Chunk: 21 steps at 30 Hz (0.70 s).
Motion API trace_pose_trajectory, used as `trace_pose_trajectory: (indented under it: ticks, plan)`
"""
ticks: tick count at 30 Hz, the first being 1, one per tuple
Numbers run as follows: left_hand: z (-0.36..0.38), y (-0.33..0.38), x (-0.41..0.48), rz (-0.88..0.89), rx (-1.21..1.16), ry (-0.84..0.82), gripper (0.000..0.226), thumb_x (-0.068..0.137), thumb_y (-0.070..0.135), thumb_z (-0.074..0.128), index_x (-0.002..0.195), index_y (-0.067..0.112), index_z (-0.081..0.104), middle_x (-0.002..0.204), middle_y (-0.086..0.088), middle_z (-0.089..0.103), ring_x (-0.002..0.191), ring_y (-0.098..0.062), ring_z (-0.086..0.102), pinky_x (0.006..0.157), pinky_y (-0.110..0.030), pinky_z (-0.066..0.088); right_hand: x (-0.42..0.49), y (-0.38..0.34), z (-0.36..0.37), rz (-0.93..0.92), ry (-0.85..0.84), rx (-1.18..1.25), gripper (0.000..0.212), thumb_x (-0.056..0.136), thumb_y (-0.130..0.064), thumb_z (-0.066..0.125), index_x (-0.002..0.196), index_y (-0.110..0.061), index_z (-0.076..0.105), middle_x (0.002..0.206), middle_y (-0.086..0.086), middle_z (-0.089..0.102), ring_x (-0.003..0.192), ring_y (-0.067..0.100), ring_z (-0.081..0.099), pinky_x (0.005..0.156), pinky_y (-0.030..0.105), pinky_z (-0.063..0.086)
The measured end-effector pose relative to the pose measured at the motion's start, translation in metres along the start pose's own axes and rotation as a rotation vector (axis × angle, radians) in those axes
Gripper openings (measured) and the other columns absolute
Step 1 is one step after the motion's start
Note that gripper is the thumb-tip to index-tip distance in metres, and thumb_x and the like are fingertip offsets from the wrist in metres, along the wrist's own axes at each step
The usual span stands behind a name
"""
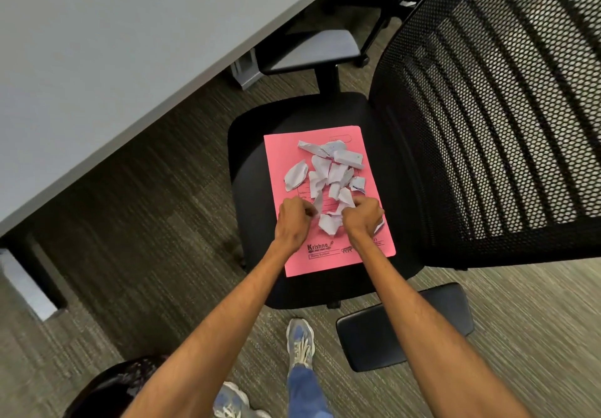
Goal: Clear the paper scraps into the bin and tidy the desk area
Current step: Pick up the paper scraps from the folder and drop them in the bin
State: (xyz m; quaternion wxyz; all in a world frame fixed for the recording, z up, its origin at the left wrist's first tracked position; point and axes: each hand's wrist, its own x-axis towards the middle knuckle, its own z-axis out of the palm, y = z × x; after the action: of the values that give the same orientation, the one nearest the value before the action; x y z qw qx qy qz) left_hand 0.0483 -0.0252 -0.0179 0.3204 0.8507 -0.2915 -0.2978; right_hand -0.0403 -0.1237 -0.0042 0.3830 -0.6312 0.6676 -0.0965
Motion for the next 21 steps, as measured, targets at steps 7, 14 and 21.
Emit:
trace_pose_trajectory:
  ticks: [7, 14, 21]
  plan:
    - [-0.031, 0.019, -0.014, 0.041, 0.030, 0.053, 0.021, 0.085, -0.009, 0.062, 0.096, -0.001, 0.077, 0.092, -0.013, 0.077, 0.081, -0.017, 0.072, 0.074, -0.024, 0.058, -0.017, -0.024, -0.026, -0.041, 0.053, -0.021, 0.038, 0.077, 0.014, 0.057, 0.051, -0.013, 0.053, 0.052, -0.004, 0.044, 0.050, 0.009, 0.045, 0.042, 0.024, 0.036]
    - [-0.095, 0.018, -0.036, 0.059, 0.031, 0.149, 0.018, 0.088, 0.000, 0.064, 0.099, 0.002, 0.077, 0.093, -0.013, 0.078, 0.083, -0.019, 0.074, 0.076, -0.035, 0.062, -0.062, -0.073, -0.031, -0.239, -0.015, 0.009, 0.045, 0.075, 0.018, 0.046, 0.047, -0.015, 0.034, 0.049, -0.003, 0.034, 0.045, 0.008, 0.033, 0.043, 0.023, 0.026]
    - [-0.175, -0.043, -0.100, -0.108, -0.068, 0.332, 0.021, 0.081, -0.002, 0.061, 0.085, 0.005, 0.080, 0.073, -0.019, 0.074, 0.076, -0.014, 0.072, 0.063, -0.019, 0.047, -0.160, -0.113, 0.031, -0.407, -0.147, -0.088, 0.042, 0.079, 0.006, 0.058, 0.047, -0.014, 0.040, 0.045, -0.005, 0.027, 0.045, 0.011, 0.024, 0.046, 0.028, 0.024]
